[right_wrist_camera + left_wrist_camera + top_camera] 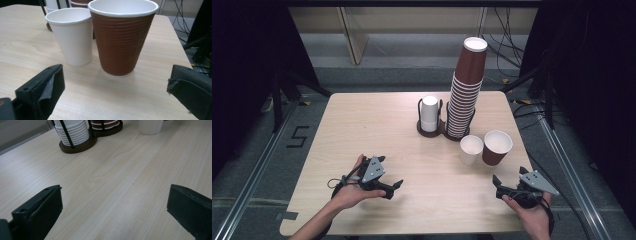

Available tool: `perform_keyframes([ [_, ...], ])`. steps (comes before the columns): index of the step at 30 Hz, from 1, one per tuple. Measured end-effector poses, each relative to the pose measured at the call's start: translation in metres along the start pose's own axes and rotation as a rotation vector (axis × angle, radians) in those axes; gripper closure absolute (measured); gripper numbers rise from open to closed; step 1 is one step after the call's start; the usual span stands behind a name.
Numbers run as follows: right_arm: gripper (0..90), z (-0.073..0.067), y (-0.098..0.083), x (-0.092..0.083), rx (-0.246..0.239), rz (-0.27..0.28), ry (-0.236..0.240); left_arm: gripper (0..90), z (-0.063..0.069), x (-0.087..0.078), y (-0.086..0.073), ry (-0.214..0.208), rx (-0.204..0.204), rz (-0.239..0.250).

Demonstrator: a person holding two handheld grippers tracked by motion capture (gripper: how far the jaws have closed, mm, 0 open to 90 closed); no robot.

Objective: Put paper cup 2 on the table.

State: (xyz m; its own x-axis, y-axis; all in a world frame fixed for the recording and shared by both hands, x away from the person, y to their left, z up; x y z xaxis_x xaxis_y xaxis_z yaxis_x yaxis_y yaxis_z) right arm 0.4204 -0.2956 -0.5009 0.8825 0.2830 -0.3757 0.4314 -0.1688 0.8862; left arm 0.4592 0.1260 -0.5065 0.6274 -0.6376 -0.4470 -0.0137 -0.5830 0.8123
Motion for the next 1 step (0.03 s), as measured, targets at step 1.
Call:
perform_keyframes([
  [1, 3.9, 0.0002, -0.0009, -0.0004, 0.011, 0.009, -0.016, 0.0, -0.0004, 0.0002, -0.0002, 0.002, 0.006, -0.005],
])
Point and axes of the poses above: each handheld gripper's, and its own axes: x roughly forward along the jaws, y roughly out of its top, z roughly to its right, the point moved 4 cm from there along x, roughly forward along the jaws, and after that the axes turned 15 degrees about x, right-handed, at the moved point
